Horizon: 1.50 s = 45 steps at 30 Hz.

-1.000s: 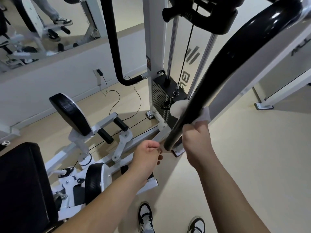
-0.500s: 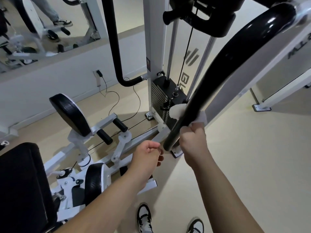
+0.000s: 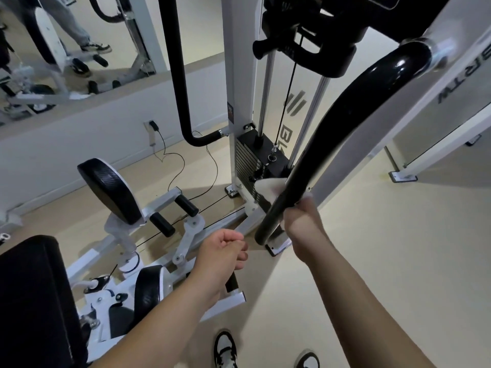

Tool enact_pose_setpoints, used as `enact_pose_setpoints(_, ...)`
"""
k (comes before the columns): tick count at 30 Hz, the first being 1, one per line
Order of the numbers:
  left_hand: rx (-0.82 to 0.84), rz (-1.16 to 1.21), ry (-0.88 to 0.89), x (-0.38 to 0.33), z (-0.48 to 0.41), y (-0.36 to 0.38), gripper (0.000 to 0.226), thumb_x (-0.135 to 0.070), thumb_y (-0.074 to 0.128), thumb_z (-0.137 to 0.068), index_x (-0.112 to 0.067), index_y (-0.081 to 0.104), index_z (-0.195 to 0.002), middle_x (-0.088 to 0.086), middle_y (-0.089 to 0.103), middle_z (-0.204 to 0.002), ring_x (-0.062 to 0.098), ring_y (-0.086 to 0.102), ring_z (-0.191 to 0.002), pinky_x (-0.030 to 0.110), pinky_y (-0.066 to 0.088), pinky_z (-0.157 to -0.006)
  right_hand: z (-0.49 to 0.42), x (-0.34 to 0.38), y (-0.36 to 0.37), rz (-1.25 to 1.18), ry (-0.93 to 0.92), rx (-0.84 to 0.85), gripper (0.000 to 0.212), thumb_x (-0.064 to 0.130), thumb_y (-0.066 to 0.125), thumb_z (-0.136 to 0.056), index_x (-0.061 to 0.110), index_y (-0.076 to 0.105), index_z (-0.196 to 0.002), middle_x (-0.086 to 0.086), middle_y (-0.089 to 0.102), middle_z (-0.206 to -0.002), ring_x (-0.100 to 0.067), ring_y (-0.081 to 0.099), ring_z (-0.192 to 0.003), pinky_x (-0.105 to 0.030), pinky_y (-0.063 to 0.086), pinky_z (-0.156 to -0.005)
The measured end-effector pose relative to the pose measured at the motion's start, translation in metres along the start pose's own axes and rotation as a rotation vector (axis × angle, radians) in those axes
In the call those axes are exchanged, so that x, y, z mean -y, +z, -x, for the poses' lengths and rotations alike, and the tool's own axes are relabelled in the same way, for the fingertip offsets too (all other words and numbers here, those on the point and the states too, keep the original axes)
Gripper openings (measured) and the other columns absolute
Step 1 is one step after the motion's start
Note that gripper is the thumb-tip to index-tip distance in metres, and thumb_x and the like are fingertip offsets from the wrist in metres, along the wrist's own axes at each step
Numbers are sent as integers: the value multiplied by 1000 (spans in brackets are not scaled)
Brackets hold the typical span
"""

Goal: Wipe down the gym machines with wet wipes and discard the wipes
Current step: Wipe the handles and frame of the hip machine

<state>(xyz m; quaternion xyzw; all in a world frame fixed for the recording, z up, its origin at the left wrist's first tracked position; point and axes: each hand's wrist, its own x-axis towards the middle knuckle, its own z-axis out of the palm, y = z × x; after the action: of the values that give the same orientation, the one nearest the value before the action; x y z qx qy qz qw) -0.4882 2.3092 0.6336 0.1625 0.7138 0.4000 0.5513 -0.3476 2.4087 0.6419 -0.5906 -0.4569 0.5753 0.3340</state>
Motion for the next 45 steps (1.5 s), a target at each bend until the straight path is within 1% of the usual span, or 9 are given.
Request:
enact_pose_setpoints(5,47,7,14,-3,15,22,18,-2,54,-97,-13,68,-103,7,75,-91,22,71,-78,34,60,-72,7,-20,12,86,-82,-125,34,-5,44,-93,13,51,-121,-7,59,-99,-18,56,-84,-23,46,-62)
enact_pose_setpoints(9,35,23,18,13,30,18,15,0,55,-96,-8,68,-99,12,73,-84,18,64,-70,33,54,-68,-12,-129,19,222,237,184,56,0,47,-88,19,46,-140,-2,61,-122,-23,60,-109,-39,54,-92)
enact_pose_setpoints(14,-87,-18,-15,40,42,3,12,-6,59,-96,-11,69,-99,19,73,-94,21,64,-73,36,57,-72,11,-161,-3,135,480,301,28,9,47,-101,7,72,-114,-19,74,-110,-28,66,-95,-36,52,-77)
enact_pose_setpoints(20,-99,-148,-25,56,72,35,32,-60,75,-81,-33,71,-97,-12,72,-98,12,64,-96,35,50,-90,60,-74,-56,-157,429,508,56,1,54,-67,-12,65,-120,-22,66,-99,-33,62,-89,-40,50,-78)
enact_pose_setpoints(25,237,554,-229,72,89,80,66,-61,64,-91,-12,63,-135,15,65,-136,32,61,-127,54,35,-117,75,-26,-111,-224,412,715,42,23,59,-86,5,73,-122,-17,73,-118,-33,68,-107,-45,50,-94)
enact_pose_setpoints(31,-156,591,-364,84,68,126,86,-75,82,-59,-17,68,-121,11,74,-115,34,69,-108,48,51,-99,52,-52,-117,240,418,528,33,30,49,-100,12,72,-117,-11,77,-109,-34,73,-99,-49,63,-85)
enact_pose_setpoints(37,-468,524,-194,61,19,95,52,-59,64,-79,-20,65,-113,5,69,-114,30,64,-103,49,51,-99,-1,-74,-103,381,147,364,19,23,50,-100,8,60,-105,-6,65,-85,-23,59,-74,-38,48,-69)
enact_pose_setpoints(43,-492,110,333,17,-37,116,48,-75,41,-92,-31,60,-98,-5,61,-85,45,53,-106,32,43,-79,-88,-144,-63,713,-241,450,49,20,56,-95,19,48,-144,9,62,-122,-15,60,-117,-35,47,-101)
enact_pose_setpoints(45,-428,268,447,29,-54,138,37,-68,41,-97,-37,58,-109,-20,60,-93,0,51,-97,21,37,-86,-121,-175,-57,893,-351,514,56,19,64,-86,25,52,-140,15,58,-128,-13,57,-124,-36,48,-104)
